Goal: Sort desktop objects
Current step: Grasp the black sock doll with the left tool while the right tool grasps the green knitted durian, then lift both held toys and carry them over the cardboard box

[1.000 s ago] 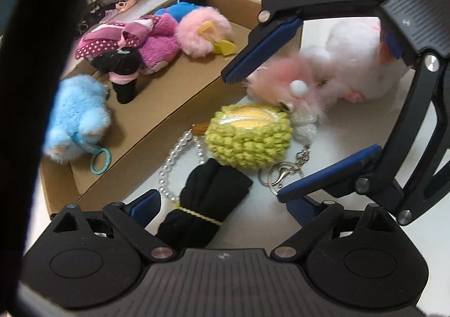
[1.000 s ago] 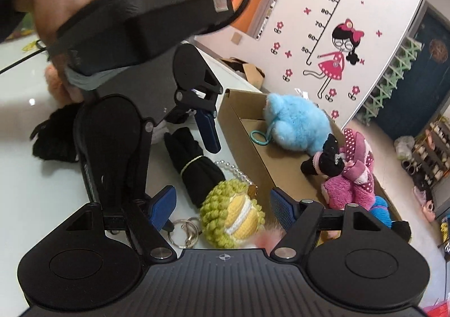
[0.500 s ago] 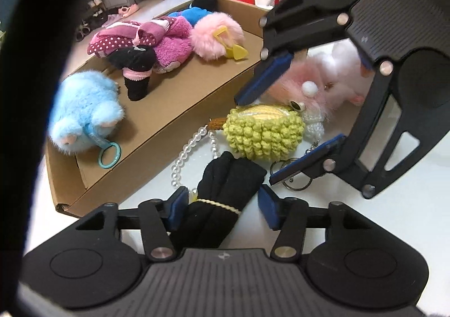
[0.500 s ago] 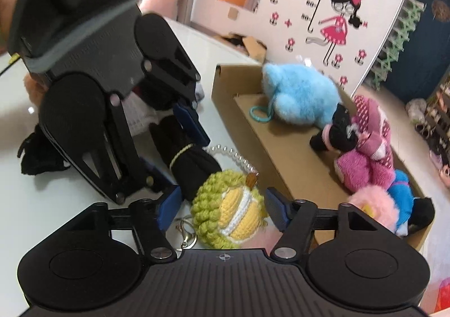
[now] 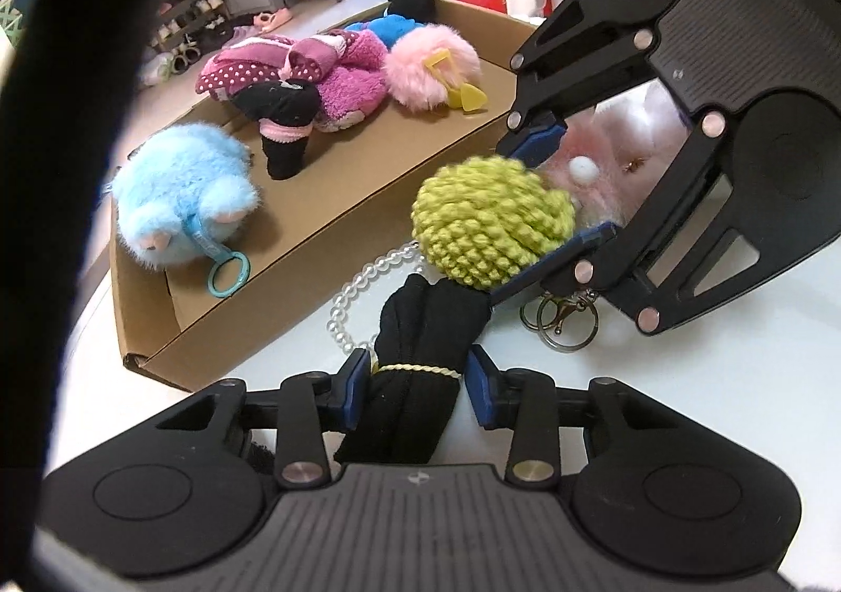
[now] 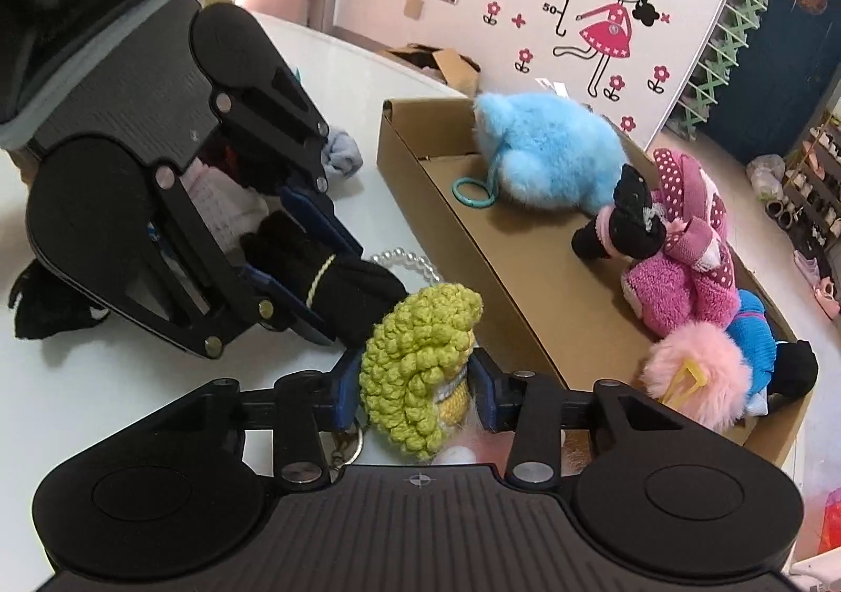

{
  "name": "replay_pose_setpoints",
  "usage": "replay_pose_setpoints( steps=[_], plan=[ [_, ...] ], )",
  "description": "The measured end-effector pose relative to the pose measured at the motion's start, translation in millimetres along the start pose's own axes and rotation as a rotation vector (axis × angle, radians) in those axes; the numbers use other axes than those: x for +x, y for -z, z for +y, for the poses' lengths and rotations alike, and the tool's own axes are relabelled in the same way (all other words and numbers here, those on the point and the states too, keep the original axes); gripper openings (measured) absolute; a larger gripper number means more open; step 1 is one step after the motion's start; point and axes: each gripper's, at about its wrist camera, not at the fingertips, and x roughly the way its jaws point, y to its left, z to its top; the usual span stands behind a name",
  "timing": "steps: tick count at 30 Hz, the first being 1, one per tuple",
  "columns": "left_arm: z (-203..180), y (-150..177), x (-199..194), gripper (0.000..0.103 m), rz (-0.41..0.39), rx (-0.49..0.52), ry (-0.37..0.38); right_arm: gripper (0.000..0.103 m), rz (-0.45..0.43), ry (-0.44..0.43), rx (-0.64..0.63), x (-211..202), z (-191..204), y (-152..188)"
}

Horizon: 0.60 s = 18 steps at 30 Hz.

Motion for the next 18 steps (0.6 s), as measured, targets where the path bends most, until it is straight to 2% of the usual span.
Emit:
replay_pose_setpoints(
  steps=[7, 18],
  plan=[
    [-10.5, -1.2, -8.9, 0.035, -0.04, -0.026, 0.013, 0.048, -0.099, -0.021, 0.063, -34.2, -2.6, 2.4],
    [-22.0, -4.2, -68.8, 0.034, -0.144, -0.098, -0.017, 0.048, -0.311, -0.038, 0.224, -128.4, -26.5, -3.1]
  ],
)
